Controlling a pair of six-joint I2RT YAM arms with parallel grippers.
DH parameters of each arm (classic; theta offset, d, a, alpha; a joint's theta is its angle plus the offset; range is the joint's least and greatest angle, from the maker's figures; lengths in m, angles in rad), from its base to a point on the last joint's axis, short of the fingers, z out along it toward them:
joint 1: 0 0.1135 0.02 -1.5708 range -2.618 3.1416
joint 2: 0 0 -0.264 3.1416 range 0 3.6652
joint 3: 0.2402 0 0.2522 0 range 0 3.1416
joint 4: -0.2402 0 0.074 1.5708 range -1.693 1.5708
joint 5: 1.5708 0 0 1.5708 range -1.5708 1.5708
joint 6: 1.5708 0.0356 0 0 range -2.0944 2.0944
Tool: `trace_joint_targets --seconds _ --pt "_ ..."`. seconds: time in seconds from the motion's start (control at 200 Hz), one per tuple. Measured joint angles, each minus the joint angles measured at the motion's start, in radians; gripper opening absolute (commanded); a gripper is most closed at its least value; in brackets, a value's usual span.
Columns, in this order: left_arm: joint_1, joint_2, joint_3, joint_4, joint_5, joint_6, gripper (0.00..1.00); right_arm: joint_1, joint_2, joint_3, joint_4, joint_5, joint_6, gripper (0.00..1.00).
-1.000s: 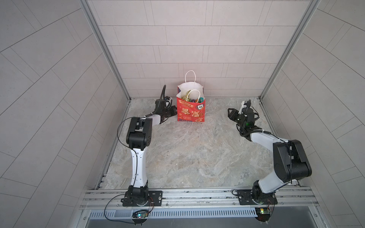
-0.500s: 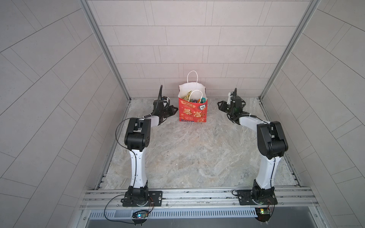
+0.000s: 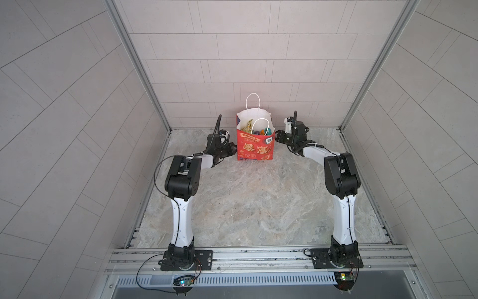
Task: Take the snacks out of the paper bag
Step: Move the paper bag to the top-center of the table.
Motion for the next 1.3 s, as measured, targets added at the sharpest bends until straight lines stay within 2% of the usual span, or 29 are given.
trace_joint_targets --seconds 0.06,0.115,0.215,0.285,0.345,0.39,0.435,0.52,0.605,0.675,0.821,0.946,1.041,1.216,1.301 --pt "0.004 -0.039 -0.046 0.022 -0.020 -0.009 0.04 -0.013 -0.025 0.000 -0.031 0.000 -0.008 0.39" --pt "0.014 -0.080 -0.085 0.041 -0.050 -0.022 0.14 -0.031 -0.061 0.000 -0.063 0.000 -0.018 0.42" --pt "0.025 -0.146 -0.105 0.039 -0.090 -0.028 0.16 -0.061 -0.151 0.013 -0.136 0.011 -0.067 0.43" --pt "0.041 -0.196 -0.103 0.029 -0.114 -0.024 0.32 -0.075 -0.212 0.033 -0.171 0.018 -0.097 0.43" --pt "0.060 -0.241 -0.080 -0.019 -0.124 -0.003 0.37 -0.075 -0.275 0.029 -0.182 0.023 -0.113 0.44" --pt "0.076 -0.266 -0.029 -0.077 -0.126 0.021 0.41 -0.069 -0.319 0.016 -0.185 0.029 -0.124 0.44" --pt "0.092 -0.278 0.042 -0.137 -0.122 0.055 0.49 -0.060 -0.363 -0.010 -0.183 0.039 -0.133 0.45" --pt "0.112 -0.282 0.210 -0.251 -0.103 0.119 0.54 -0.034 -0.438 -0.084 -0.177 0.060 -0.153 0.47" --pt "0.130 -0.274 0.393 -0.381 -0.062 0.224 0.69 -0.014 -0.489 -0.178 -0.154 0.068 -0.150 0.47" --pt "0.131 -0.259 0.519 -0.465 -0.021 0.299 0.77 -0.006 -0.498 -0.239 -0.140 0.066 -0.145 0.47" --pt "0.101 -0.162 0.777 -0.670 0.029 0.483 0.79 -0.009 -0.490 -0.313 -0.138 0.069 -0.127 0.47" --pt "0.057 0.020 1.071 -0.897 0.031 0.618 0.79 -0.008 -0.502 -0.389 -0.082 0.071 -0.094 0.47" --pt "0.032 0.151 1.239 -1.036 0.006 0.687 0.79 0.002 -0.531 -0.461 -0.039 0.083 -0.071 0.47" --pt "0.003 0.249 1.298 -1.164 -0.043 0.741 0.80 0.029 -0.595 -0.550 0.028 0.095 -0.044 0.47" --pt "-0.004 0.256 1.299 -1.185 -0.069 0.748 0.75 0.040 -0.614 -0.575 0.058 0.102 -0.038 0.47"
